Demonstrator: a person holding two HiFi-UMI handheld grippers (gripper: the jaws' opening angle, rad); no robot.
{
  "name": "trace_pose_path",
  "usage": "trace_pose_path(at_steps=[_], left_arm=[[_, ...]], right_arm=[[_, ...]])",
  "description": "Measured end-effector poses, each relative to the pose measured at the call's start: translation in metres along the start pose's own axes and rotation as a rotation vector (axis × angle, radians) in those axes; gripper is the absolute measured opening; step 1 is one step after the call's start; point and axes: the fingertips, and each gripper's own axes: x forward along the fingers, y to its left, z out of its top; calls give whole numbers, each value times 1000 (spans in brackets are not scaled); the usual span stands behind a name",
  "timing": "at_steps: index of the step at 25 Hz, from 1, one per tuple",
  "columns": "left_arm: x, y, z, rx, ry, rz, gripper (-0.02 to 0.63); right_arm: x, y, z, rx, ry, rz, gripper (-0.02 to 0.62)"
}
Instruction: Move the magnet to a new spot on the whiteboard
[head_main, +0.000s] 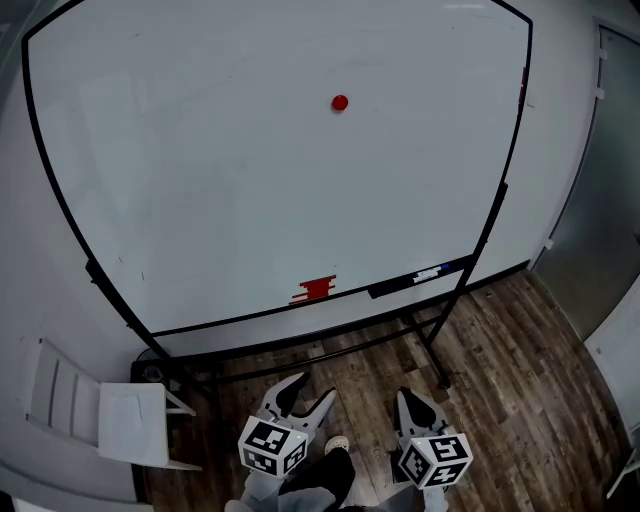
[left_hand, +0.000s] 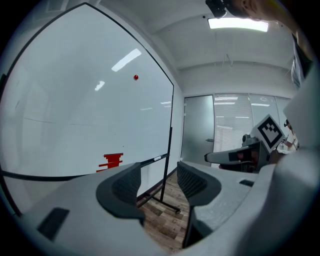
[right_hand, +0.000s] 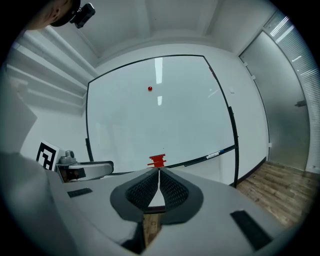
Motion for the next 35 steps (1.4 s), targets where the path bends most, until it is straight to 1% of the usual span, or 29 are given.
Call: trace_pose_path(at_steps=[3, 8, 11, 14, 18, 22, 31, 35], left_arm=[[22, 18, 14, 7, -14, 22, 233], [61, 45, 49, 34, -52, 52, 233], [82, 58, 58, 35, -59, 57, 232], [99, 71, 67, 43, -59, 64, 233], [120, 94, 81, 43, -72, 87, 233], [142, 114, 94, 41, -91, 88, 233], [177, 145, 124, 79, -153, 82, 232], [180, 151, 130, 60, -191, 71, 232]], right_arm=[[25, -12, 17, -16, -7, 11, 31], [66, -32, 49, -19, -34, 25, 31], [87, -39, 66, 14, -60, 59, 31], [110, -49, 81, -7, -65, 56, 31], [140, -59, 93, -24, -62, 67, 31], [172, -66, 101, -68, -58, 68, 31], [229, -80, 122, -70, -97, 97, 31], [245, -79, 123, -68, -108, 115, 31]])
